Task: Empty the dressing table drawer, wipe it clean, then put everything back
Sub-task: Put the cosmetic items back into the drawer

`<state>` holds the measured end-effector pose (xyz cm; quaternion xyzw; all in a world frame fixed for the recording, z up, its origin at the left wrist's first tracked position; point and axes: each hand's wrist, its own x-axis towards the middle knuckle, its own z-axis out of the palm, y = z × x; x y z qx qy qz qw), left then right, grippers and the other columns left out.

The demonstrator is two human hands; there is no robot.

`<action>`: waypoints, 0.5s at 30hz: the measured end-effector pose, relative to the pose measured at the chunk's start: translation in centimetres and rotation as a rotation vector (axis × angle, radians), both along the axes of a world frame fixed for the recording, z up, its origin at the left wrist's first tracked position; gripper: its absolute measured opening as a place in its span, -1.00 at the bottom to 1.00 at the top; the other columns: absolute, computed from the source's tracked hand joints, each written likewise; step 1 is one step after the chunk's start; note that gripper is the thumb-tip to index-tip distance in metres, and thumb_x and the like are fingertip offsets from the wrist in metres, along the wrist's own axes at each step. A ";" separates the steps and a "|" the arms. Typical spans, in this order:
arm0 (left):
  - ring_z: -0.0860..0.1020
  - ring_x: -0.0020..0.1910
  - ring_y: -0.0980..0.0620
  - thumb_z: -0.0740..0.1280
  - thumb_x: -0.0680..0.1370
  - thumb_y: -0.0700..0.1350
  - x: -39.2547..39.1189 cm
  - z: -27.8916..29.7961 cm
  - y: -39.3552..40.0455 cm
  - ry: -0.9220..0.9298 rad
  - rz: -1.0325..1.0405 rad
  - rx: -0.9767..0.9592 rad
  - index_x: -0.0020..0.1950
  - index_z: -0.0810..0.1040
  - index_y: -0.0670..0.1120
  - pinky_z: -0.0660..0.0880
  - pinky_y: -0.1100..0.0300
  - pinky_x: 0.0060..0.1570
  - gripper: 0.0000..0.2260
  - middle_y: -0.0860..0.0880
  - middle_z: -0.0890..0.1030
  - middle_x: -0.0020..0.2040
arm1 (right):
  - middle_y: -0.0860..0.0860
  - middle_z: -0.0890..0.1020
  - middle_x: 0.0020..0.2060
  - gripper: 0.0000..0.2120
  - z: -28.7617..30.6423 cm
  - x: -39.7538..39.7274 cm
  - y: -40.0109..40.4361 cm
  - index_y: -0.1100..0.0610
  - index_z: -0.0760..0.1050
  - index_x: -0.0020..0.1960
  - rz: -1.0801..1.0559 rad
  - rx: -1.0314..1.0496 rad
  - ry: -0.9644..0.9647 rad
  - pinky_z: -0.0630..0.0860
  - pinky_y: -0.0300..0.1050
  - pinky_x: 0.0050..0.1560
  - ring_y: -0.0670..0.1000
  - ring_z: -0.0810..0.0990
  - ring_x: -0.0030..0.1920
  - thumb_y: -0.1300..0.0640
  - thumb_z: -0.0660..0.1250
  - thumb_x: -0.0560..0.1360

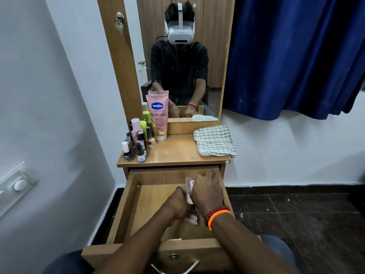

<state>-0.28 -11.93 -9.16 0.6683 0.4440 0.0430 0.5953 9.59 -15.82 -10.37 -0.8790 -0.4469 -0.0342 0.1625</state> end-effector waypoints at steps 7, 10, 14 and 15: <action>0.52 -0.47 0.09 0.11 0.70 -0.08 -0.7 0.9 0.0 0.196 -0.195 0.279 0.19 0.39 -0.24 0.59 0.21 -0.32 -0.76 -0.18 0.61 -0.21 | 0.19 0.50 0.30 -0.76 -0.4 0.1 0.3 0.16 0.60 0.22 0.000 -0.015 0.060 0.57 -0.07 0.13 0.18 0.47 0.38 0.10 0.23 0.67; 0.52 -0.38 -0.06 0.04 0.71 -0.08 -0.2 0.7 0.1 0.239 -0.189 0.182 0.13 0.45 -0.28 0.58 -0.11 0.09 -0.69 -0.17 0.54 -0.33 | 0.19 0.51 0.31 -0.81 -1.0 0.3 0.5 0.14 0.59 0.21 0.012 -0.012 0.049 0.57 -0.09 0.15 0.17 0.47 0.38 0.13 0.28 0.64; 0.58 -0.32 -0.04 0.22 0.67 -0.06 -0.6 1.3 0.3 0.313 -0.285 0.346 0.39 0.34 -0.24 0.61 0.01 -0.12 -0.64 -0.22 0.62 -0.10 | 0.18 0.55 0.26 -0.80 -1.5 0.3 0.9 0.12 0.60 0.17 0.031 0.007 0.009 0.58 -0.10 0.16 0.16 0.53 0.31 0.05 0.31 0.63; 0.60 -0.22 -0.05 0.29 0.64 -0.06 -1.0 1.6 0.4 0.344 -0.325 0.448 0.41 0.33 -0.18 0.59 0.05 -0.13 -0.61 -0.22 0.63 0.04 | 0.17 0.57 0.21 -0.79 -1.3 0.3 0.8 0.12 0.60 0.14 0.040 0.028 -0.004 0.58 -0.11 0.13 0.14 0.55 0.25 0.02 0.31 0.63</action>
